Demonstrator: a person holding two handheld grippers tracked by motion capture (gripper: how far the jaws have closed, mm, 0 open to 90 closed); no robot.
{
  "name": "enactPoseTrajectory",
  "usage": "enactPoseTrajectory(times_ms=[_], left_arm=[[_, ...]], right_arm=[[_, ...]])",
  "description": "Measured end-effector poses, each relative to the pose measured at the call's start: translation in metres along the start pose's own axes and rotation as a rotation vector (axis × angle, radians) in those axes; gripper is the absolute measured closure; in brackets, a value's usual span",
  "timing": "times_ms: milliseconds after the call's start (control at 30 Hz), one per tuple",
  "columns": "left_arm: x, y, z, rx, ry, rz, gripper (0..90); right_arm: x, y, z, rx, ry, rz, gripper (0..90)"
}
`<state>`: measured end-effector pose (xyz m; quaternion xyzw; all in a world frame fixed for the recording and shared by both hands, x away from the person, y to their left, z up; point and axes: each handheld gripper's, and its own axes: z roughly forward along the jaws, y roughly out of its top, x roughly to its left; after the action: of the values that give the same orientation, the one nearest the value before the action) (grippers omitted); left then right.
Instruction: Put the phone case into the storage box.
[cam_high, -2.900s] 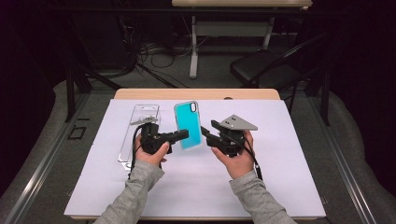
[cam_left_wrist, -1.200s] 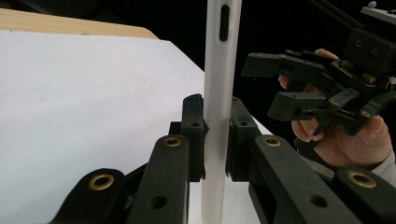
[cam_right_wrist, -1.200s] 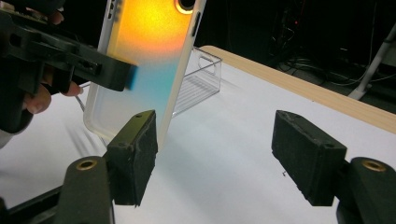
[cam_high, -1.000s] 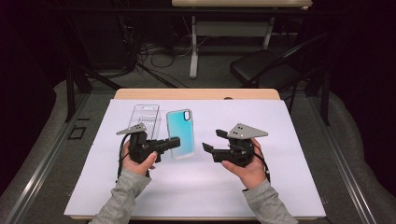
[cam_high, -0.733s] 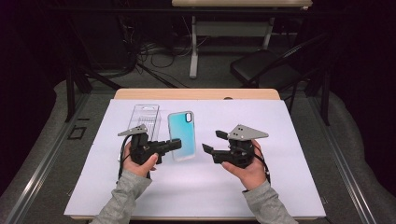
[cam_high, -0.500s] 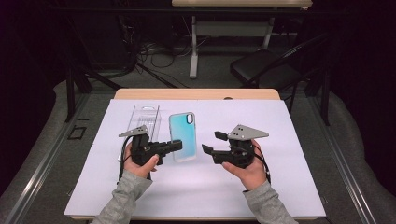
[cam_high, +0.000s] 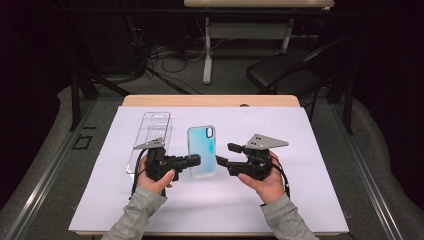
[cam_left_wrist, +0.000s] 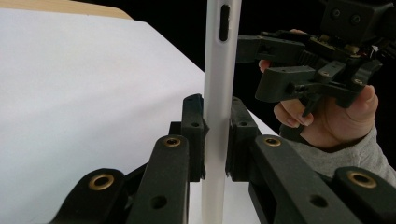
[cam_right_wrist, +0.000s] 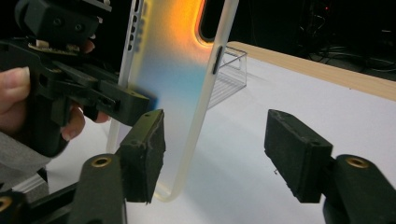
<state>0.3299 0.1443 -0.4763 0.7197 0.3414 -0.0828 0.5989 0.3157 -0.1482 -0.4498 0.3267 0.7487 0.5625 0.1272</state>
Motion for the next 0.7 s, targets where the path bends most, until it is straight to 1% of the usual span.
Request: enactPoseTrajectory(times_ms=[100,400,533,700], left_arm=[[-0.0012,-0.0009,0.0017,0.006,-0.005,0.000,81.2],[-0.0034,-0.0028,0.0044,0.011,-0.012,0.003,81.2],[-0.0036,-0.0030,0.0046,0.010,-0.016,0.006,81.2],[-0.0035,-0.0036,0.0049,0.013,-0.016,0.005,81.2]], right_arm=[[-0.0003,-0.0003,-0.0008,-0.002,0.007,0.013,41.8],[-0.0022,-0.0008,-0.0020,-0.008,0.029,0.039,42.8],[-0.0018,-0.0006,-0.0027,0.001,0.028,0.041,43.8],[-0.0030,-0.0005,-0.0036,0.013,0.034,0.059,46.0]])
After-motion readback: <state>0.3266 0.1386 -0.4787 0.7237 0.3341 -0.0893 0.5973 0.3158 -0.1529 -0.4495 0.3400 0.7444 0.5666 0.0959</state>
